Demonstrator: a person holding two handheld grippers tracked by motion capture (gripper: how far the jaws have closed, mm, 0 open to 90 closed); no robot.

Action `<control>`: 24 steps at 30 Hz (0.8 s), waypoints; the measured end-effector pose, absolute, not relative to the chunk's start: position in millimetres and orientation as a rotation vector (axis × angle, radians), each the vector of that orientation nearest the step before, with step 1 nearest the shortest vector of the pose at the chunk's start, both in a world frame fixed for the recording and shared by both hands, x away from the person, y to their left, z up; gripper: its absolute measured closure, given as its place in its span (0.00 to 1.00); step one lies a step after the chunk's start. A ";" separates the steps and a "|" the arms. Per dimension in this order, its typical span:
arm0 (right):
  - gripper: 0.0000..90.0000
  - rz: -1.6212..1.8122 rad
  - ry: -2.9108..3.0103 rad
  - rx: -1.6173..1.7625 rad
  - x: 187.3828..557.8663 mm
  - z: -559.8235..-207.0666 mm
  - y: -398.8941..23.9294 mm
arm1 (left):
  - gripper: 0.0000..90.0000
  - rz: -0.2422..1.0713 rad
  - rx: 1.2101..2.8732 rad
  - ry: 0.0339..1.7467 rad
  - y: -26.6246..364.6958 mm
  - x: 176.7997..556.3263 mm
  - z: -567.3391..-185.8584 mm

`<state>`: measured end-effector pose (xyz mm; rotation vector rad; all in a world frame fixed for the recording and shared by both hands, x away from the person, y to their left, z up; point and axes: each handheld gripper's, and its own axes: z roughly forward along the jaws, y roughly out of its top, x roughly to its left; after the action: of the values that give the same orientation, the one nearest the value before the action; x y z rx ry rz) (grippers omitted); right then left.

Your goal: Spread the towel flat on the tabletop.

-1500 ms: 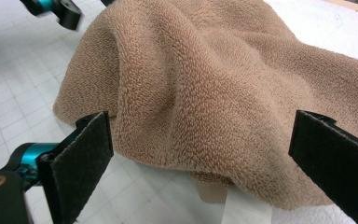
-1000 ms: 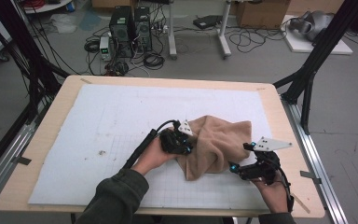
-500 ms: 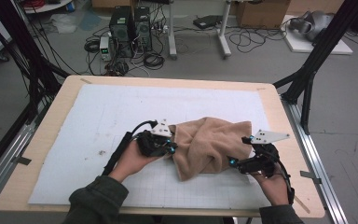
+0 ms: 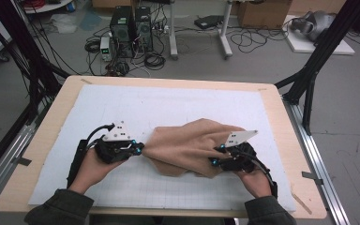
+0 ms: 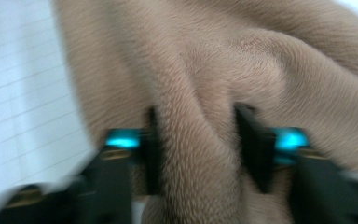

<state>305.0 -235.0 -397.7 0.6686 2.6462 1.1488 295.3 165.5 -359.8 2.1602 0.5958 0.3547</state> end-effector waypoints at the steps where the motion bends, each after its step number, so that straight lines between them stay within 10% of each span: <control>1: 0.77 1.161 2.654 0.641 303.0 -396.9 -232.2 | 0.97 0.365 2.159 0.597 169.0 293.7 -357.9; 17: 0.77 1.310 2.841 0.458 260.9 -404.9 -196.4 | 0.95 0.244 2.150 0.618 208.0 273.1 -378.5; 24: 0.50 1.358 2.749 0.492 261.9 -377.4 -212.4 | 0.65 0.220 2.101 0.607 198.6 288.9 -372.4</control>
<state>261.9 -212.4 -377.4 0.4916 2.7495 1.3583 288.9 198.6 -372.4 2.1013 0.6070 0.2202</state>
